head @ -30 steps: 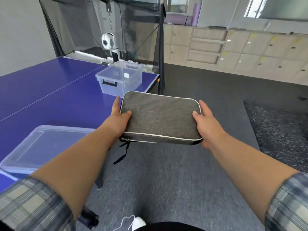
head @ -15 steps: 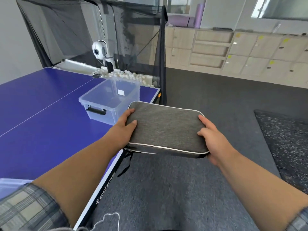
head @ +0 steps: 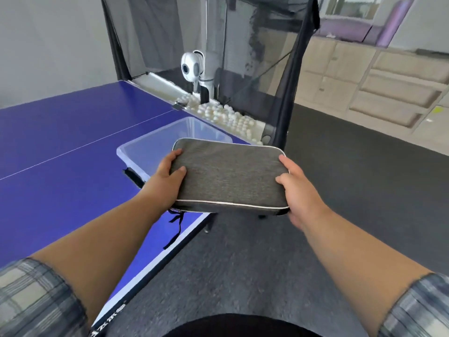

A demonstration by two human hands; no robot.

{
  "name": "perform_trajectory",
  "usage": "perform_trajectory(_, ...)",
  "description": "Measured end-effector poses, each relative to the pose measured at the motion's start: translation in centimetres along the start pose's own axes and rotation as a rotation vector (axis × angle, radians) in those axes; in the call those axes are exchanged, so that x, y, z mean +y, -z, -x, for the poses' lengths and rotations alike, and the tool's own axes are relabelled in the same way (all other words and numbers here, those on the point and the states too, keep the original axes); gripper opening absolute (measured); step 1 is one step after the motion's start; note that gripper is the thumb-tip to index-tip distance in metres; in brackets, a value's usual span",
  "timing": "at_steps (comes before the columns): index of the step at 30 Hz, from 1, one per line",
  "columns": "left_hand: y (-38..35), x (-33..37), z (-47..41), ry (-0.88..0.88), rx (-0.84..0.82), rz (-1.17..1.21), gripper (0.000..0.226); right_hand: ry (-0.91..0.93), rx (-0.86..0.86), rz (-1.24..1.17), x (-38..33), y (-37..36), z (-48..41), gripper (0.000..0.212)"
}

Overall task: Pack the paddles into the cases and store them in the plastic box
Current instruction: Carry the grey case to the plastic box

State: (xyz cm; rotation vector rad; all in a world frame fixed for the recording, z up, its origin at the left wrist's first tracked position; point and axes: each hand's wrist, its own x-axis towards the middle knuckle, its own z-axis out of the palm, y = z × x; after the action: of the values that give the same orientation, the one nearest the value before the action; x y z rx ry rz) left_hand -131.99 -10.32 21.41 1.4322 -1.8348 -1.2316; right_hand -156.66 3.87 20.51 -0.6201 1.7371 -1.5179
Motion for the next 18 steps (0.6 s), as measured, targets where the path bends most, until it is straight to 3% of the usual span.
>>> perform_trajectory(4,-0.3,0.9,-3.9,0.097,0.129,0.045,0.055,0.034,-0.124,0.061,-2.6,-1.7,-8.6,0.06)
perform_trajectory(10,1.3,-1.1,-10.6,0.223,0.263,0.113,0.057,0.025,-0.306,0.146,-3.1,-8.1,-19.4,0.067)
perform_trajectory(18,1.4,-4.4,-22.6,0.373,0.301,0.24,0.059,0.023,-0.327,0.264,-4.4,-16.0,-31.9,0.065)
